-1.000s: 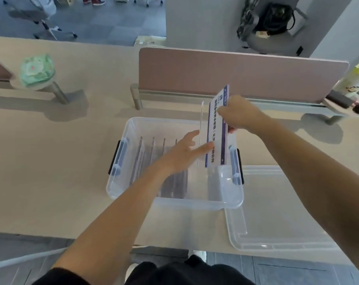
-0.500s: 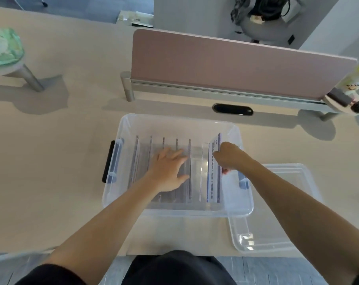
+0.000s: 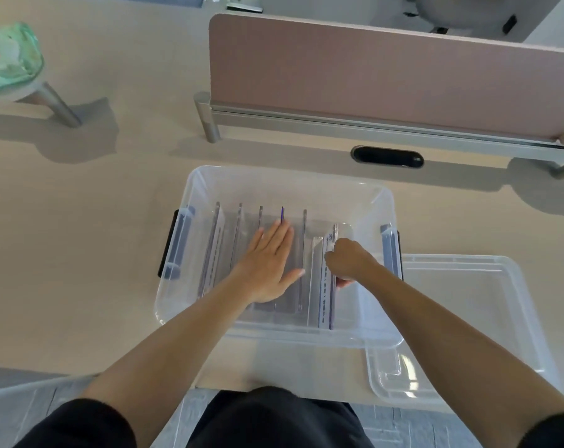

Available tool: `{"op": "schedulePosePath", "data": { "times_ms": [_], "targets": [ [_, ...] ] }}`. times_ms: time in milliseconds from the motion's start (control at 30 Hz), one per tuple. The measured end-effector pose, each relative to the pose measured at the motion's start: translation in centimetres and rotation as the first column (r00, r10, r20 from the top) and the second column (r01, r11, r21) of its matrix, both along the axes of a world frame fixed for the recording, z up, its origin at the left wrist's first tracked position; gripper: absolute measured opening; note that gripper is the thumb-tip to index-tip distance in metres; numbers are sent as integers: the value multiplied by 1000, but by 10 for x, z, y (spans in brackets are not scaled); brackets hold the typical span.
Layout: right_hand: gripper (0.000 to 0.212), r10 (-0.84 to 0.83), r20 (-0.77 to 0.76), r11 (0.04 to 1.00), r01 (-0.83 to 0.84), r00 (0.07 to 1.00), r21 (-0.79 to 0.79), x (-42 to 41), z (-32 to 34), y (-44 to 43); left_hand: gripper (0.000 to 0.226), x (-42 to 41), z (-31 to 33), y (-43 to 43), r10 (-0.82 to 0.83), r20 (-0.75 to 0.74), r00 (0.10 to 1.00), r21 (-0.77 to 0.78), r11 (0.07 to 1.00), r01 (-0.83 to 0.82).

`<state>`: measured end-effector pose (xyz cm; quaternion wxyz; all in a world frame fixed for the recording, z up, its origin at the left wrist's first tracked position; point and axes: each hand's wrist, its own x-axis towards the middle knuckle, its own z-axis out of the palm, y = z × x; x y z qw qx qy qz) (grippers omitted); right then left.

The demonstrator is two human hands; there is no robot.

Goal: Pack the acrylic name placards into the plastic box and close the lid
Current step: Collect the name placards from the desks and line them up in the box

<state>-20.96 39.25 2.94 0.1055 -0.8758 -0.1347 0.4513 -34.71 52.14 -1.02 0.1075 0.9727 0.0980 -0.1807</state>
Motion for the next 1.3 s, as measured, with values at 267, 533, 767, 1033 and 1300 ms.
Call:
{"op": "schedulePosePath", "data": {
  "times_ms": [267,533,767,1033,1300],
  "targets": [
    [41,20,-31,1000,-20,999,-9,4,-12,3,86,17,-4,-8,78,6,997,48,996,-78],
    [42,18,-34,1000,-17,999,9,5,-14,2,90,18,-7,-9,102,35,994,34,994,-104],
    [48,16,-27,999,-15,1000,34,3,-14,1,91,17,-8,-11,127,38,991,38,991,-128],
    [48,19,-32,999,-17,999,42,4,-15,-1,68,19,-3,-7,126,120,985,5,992,-128],
    [20,-9,-97,1000,11,995,24,8,-13,0,7,47,13,-12,788,30,614,-412,570,-711]
  ]
}}
